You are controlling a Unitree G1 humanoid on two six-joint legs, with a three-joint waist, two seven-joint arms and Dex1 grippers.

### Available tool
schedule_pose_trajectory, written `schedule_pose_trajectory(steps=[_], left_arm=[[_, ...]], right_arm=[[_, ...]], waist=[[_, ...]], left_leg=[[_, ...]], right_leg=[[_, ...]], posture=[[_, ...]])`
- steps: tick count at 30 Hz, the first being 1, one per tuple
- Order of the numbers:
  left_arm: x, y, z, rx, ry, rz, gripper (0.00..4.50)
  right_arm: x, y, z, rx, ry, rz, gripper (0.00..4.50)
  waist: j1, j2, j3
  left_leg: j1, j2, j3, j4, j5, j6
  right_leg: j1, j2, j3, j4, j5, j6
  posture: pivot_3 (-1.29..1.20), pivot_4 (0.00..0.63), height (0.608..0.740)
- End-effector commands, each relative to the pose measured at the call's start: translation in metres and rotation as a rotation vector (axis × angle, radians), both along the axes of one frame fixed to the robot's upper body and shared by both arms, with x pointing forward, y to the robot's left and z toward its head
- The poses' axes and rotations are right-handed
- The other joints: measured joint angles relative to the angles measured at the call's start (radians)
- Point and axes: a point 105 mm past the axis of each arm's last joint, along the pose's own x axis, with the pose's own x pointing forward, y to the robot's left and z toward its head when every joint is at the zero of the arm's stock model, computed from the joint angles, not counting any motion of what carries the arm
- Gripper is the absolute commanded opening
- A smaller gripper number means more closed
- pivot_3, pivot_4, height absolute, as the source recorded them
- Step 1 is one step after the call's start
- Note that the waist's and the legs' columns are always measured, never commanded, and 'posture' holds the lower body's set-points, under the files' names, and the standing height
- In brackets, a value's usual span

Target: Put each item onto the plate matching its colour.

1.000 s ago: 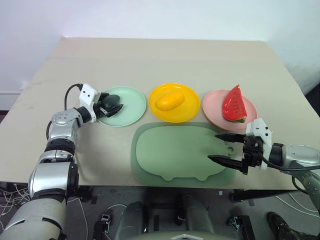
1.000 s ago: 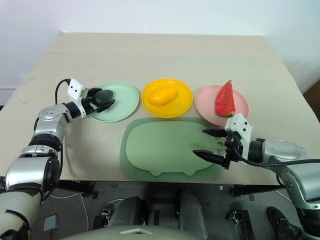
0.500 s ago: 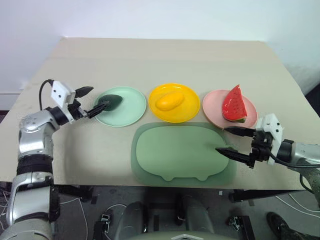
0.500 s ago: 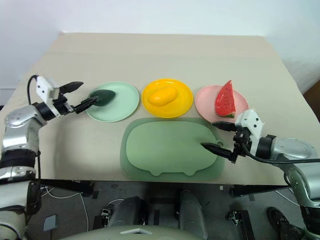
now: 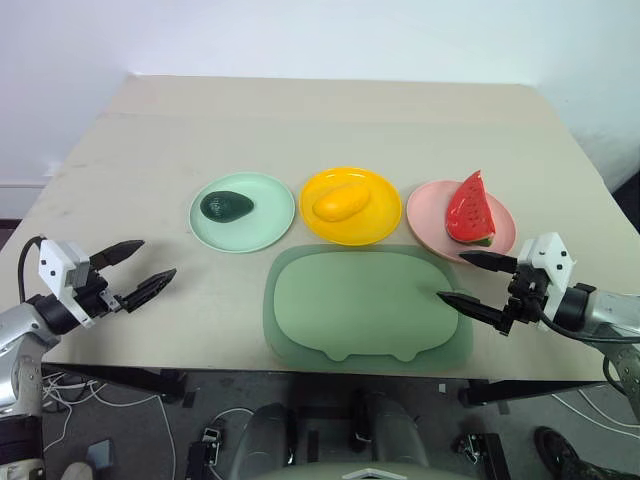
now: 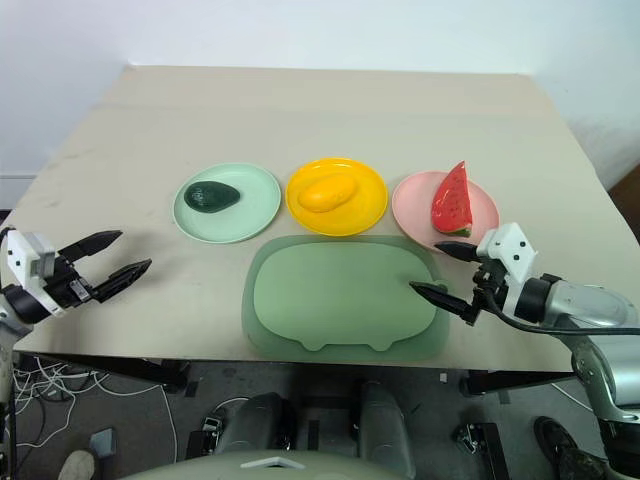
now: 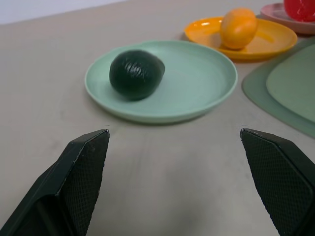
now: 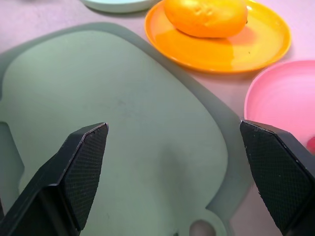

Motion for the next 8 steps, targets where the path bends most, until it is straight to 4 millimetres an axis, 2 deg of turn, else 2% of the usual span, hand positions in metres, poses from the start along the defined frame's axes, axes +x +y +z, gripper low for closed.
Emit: schedule_pose_trajectory(steps=[1, 8], left_arm=[[-0.008, 0.005, 0.006, -0.005, -0.051, 0.028, 4.47], [-0.014, 0.001, -0.006, -0.029, -0.03, 0.051, 4.47]], right_arm=[[-0.003, -0.024, 0.013, -0.031, -0.075, -0.061, 4.5], [-0.023, -0.069, 0.014, -0.081, -0.074, -0.18, 4.5]], waist=[[0.001, 0.0, 0.0], [0.008, 0.0, 0.0]], left_leg=[[0.0, 0.0, 0.0, 0.0, 0.0, 0.0], [0.0, 0.0, 0.001, 0.0, 0.0, 0.0]], right_leg=[[0.0, 0.0, 0.0, 0.0, 0.0, 0.0], [0.0, 0.001, 0.0, 0.0, 0.0, 0.0]], posture=[[0.0, 0.15, 0.733], [0.0, 0.15, 0.733]])
